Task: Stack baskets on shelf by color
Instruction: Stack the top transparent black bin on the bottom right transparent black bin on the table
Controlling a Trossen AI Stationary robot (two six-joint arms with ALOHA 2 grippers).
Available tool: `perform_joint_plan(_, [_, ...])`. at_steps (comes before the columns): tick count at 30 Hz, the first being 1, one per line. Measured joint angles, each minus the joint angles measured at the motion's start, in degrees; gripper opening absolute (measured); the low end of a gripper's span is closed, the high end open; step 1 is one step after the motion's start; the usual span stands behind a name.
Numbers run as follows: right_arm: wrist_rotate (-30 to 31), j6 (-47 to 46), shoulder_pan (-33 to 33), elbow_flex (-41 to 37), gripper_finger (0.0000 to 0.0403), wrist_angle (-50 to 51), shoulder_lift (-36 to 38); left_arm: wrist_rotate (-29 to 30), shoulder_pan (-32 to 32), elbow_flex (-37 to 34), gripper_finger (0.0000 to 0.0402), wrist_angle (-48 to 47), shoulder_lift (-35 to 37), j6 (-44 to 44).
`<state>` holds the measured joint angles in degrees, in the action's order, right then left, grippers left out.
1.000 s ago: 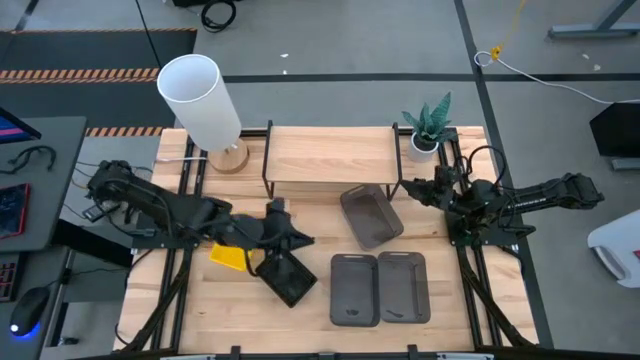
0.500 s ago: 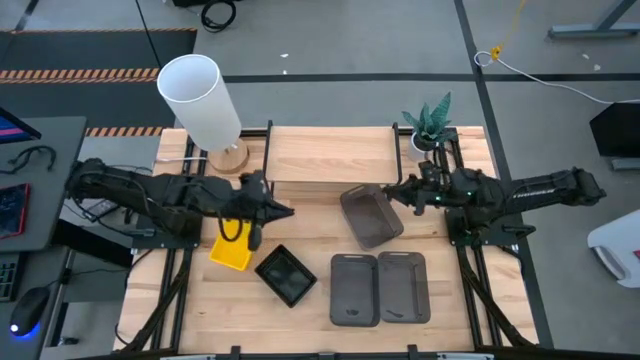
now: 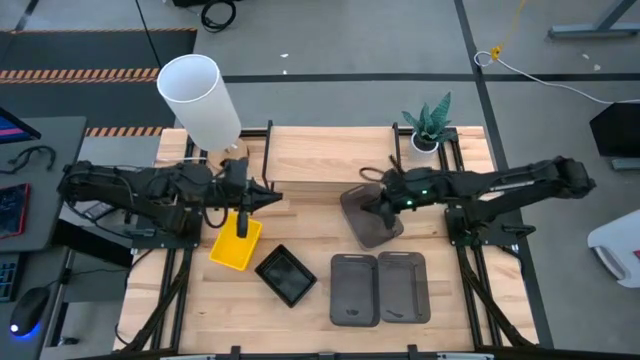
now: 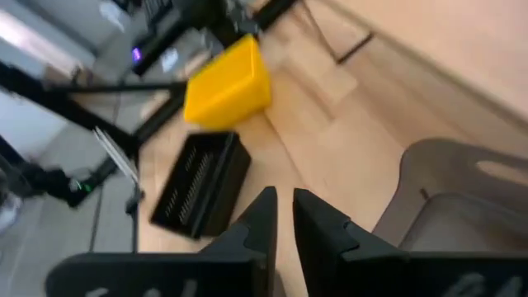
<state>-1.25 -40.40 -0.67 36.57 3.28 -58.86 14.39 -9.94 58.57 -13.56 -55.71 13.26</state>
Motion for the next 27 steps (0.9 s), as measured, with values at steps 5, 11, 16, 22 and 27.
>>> perform_joint_plan(5, [-6.2,2.9,0.0,4.7,0.0081,5.8,-6.4,-0.1,0.2,0.0,0.0019,-0.3,1.6,-0.1])
perform_joint_plan(11, [-11.0,7.7,1.5,13.3,0.0129,20.5,-13.1,-0.1,0.2,0.0,0.002,0.6,2.3,1.8])
perform_joint_plan(16, [-12.2,15.5,3.5,21.0,0.0154,33.7,-18.0,-0.1,0.2,0.0,0.0012,0.9,2.3,2.6])
perform_joint_plan(22, [-9.2,27.7,6.2,28.3,0.0172,50.4,-23.6,0.9,0.2,0.0,0.0021,1.8,2.3,2.7])
perform_joint_plan(27, [-5.0,33.9,8.6,29.6,0.0182,54.5,-27.6,1.7,0.0,0.0,0.0027,5.1,2.6,2.5])
